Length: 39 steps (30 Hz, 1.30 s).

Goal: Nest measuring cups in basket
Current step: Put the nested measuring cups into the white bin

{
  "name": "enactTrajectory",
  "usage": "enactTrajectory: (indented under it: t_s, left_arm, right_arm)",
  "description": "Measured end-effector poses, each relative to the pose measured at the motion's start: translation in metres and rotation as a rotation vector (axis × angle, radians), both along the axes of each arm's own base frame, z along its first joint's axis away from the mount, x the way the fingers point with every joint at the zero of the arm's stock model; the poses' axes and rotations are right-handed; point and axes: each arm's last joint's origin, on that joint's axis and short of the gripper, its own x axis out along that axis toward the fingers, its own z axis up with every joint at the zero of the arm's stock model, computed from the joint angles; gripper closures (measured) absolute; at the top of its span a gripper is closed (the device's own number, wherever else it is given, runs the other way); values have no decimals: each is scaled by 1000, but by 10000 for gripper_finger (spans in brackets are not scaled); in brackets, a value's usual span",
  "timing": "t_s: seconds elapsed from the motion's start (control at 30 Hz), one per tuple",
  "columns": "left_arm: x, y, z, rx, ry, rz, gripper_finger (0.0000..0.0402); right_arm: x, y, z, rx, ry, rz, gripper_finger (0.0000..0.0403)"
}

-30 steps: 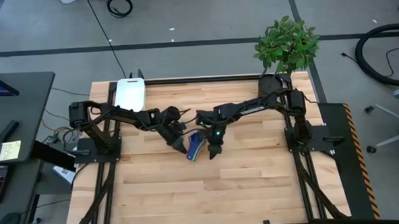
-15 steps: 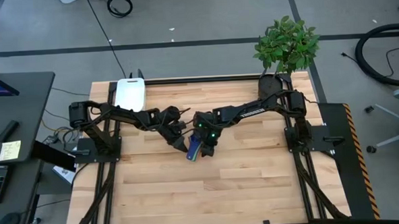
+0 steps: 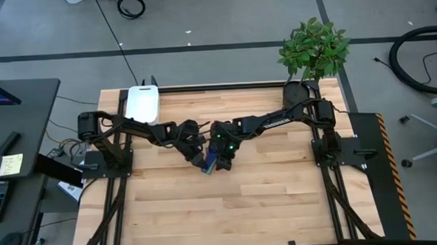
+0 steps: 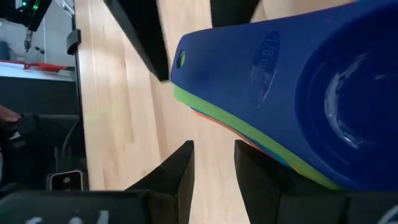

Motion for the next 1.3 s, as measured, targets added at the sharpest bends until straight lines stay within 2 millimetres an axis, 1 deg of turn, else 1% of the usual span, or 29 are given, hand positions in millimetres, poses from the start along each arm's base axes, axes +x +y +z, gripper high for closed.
enactTrajectory:
  t_s: [0.27, 0.5, 0.63, 1.1, 1.2, 1.3]
  left_arm:
    - [14, -6, -15, -84, -36, 9, 202]
    - [17, -12, -23, -107, -36, -9, 202]
    - [19, -11, -21, -103, -67, -13, 202]
    - [20, -11, -21, -35, -115, -29, 204]
    - [19, -11, -21, -35, -114, -31, 220]
    - [19, -11, -22, -26, -108, -37, 259]
  right_arm:
    - [2, 0, 1, -9, -32, 2, 284]
    - [5, -2, 3, -46, -74, -5, 284]
    - [8, -2, 5, -42, -115, -4, 284]
    - [7, -9, 6, -24, -122, -1, 284]
    - [7, -9, 6, -15, -122, 4, 284]
    - [7, -8, 6, -2, -122, 13, 284]
